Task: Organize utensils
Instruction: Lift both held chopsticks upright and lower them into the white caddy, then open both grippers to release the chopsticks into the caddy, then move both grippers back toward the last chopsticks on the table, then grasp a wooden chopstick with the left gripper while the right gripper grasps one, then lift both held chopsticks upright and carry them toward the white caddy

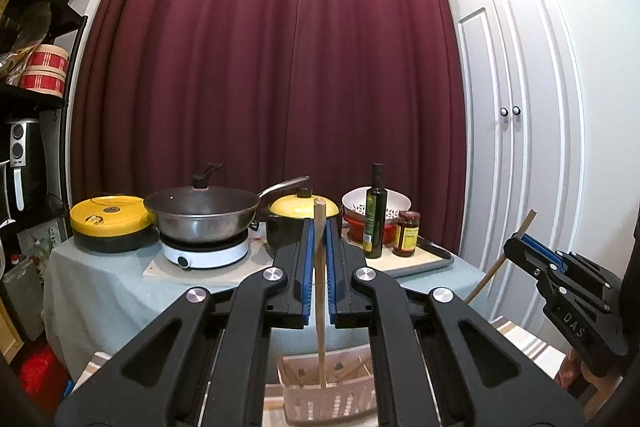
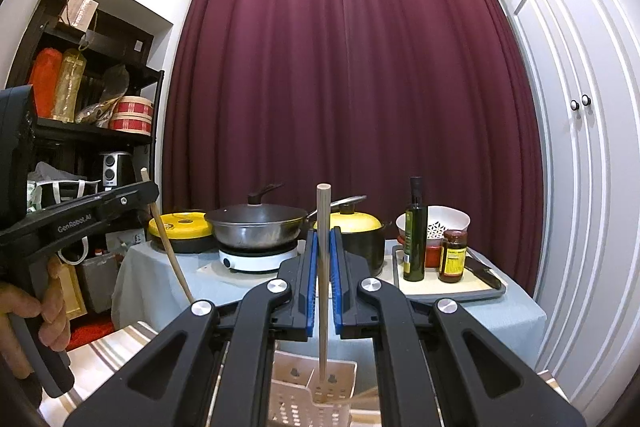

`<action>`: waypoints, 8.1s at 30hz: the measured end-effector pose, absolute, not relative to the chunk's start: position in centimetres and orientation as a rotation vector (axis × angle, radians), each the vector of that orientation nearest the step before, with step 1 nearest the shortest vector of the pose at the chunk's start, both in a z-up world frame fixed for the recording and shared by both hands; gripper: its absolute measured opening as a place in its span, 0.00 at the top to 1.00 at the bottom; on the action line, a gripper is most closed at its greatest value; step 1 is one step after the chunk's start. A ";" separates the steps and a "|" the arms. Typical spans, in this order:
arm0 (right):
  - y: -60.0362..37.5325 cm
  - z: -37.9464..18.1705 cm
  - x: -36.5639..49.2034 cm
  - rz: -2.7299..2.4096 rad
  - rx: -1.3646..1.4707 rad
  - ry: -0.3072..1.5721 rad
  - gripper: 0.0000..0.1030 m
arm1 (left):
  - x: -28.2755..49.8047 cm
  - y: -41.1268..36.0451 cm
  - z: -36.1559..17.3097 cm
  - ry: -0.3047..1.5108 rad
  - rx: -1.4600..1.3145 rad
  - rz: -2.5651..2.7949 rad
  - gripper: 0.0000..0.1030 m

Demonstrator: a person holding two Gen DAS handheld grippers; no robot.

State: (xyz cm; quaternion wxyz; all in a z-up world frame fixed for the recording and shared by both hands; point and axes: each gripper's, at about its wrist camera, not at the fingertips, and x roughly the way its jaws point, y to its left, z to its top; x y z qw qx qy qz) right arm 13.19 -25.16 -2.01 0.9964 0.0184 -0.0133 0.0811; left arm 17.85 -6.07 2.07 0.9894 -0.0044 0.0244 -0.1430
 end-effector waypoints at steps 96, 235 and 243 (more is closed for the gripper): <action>-22.7 -21.0 2.4 0.095 0.015 0.389 0.47 | 5.8 -0.5 -18.6 0.416 -0.001 -0.065 0.35; -25.2 -15.2 2.3 0.122 0.049 0.338 0.93 | 4.5 -2.1 -14.6 0.325 0.016 -0.135 0.94; -24.8 -14.5 4.2 0.125 0.044 0.317 0.93 | 6.2 -2.0 -14.3 0.321 0.008 -0.125 0.94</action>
